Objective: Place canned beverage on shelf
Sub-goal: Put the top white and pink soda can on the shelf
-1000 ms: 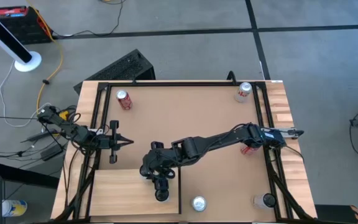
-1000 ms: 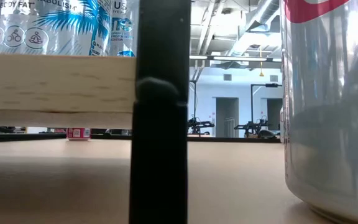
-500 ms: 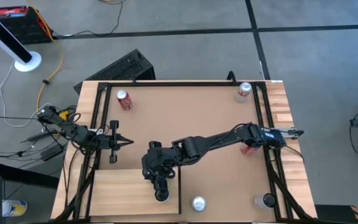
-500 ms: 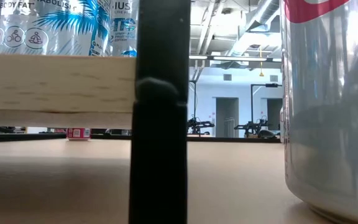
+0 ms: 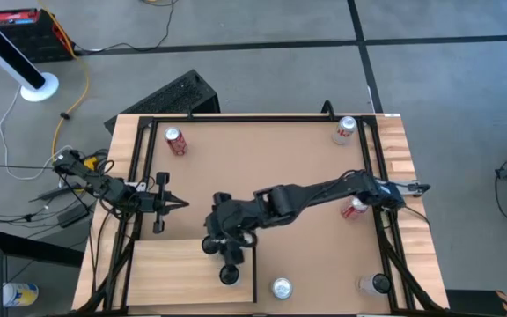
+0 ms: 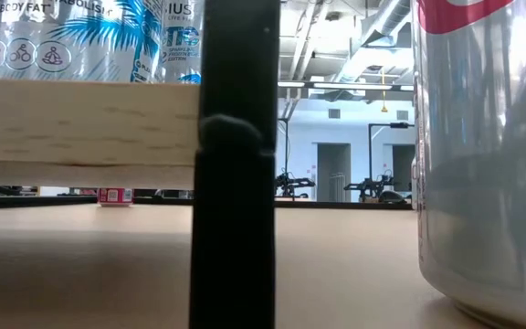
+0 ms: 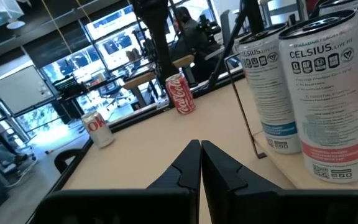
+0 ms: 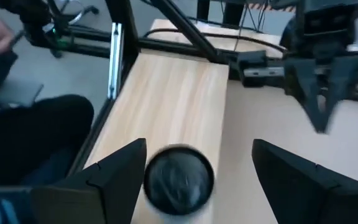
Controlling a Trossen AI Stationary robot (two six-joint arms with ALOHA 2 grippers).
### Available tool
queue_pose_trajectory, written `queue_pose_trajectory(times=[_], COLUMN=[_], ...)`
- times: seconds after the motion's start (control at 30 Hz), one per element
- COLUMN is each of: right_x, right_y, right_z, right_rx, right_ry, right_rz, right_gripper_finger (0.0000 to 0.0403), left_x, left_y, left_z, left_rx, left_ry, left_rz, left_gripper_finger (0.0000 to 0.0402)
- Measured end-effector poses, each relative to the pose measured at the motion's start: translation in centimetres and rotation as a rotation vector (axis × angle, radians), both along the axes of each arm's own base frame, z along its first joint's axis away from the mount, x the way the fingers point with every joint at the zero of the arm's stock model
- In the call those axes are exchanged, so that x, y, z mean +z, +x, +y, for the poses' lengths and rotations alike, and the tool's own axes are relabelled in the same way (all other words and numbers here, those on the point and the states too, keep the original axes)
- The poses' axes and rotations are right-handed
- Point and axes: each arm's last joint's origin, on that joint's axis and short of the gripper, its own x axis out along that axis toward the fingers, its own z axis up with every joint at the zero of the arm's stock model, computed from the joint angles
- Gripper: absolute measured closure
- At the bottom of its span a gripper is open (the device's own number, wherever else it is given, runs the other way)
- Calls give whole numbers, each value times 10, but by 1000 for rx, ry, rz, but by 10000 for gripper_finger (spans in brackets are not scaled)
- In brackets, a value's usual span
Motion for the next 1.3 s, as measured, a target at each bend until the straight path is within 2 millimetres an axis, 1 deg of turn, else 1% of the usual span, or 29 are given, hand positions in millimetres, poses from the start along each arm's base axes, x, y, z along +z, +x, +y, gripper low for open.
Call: queue_pose_trajectory(times=[0.1,0.2,0.3,0.37,0.43,0.5,0.6,0.7,0.77,0.87,0.97,1.0,1.07,1.1,1.2,1.3], right_x=[14,18,18,18,16,13,10,11,11,16,15,10,-2,-12,-44,-78], right_y=[-16,-34,-53,-64,-71,-78,-90,-104,-111,-129,-154,-163,-184,-196,-226,-248], right_z=[9,25,37,41,44,44,39,31,24,11,-9,-16,-31,-40,-66,-84], right_rx=[38,99,141,147,121,97,64,18,-33,-123,-193,-212,-251,-268,-327,-380], right_ry=[-17,-48,-93,-122,-156,-215,-304,-382,-439,-514,-502,-480,-435,-410,-312,-204], right_rz=[11,68,160,215,261,316,410,506,530,526,487,464,383,331,150,-25], right_gripper_finger=[103,117,130,139,148,157,169,185,199,224,251,260,277,285,303,311], left_x=[0,1,9,16,24,35,53,66,75,84,97,104,127,134,144,141], left_y=[0,-1,-3,-5,-7,-9,-11,-5,3,22,42,45,49,52,60,69], left_z=[0,-4,-7,-8,-6,-3,1,-3,-8,-19,-31,-33,-37,-38,-46,-54], left_rx=[-17,-128,-268,-314,-312,-259,-206,-227,-238,-236,-224,-203,-183,-187,-272,-332], left_ry=[1,16,21,1,-56,-139,-235,-264,-273,-258,-158,-127,-125,-134,-155,-139], left_rz=[-1,-19,-104,-180,-255,-291,-251,-177,-136,-32,104,143,148,150,164,210], left_gripper_finger=[402,402,402,402,402,402,402,402,402,402,402,402,402,402,401,396])
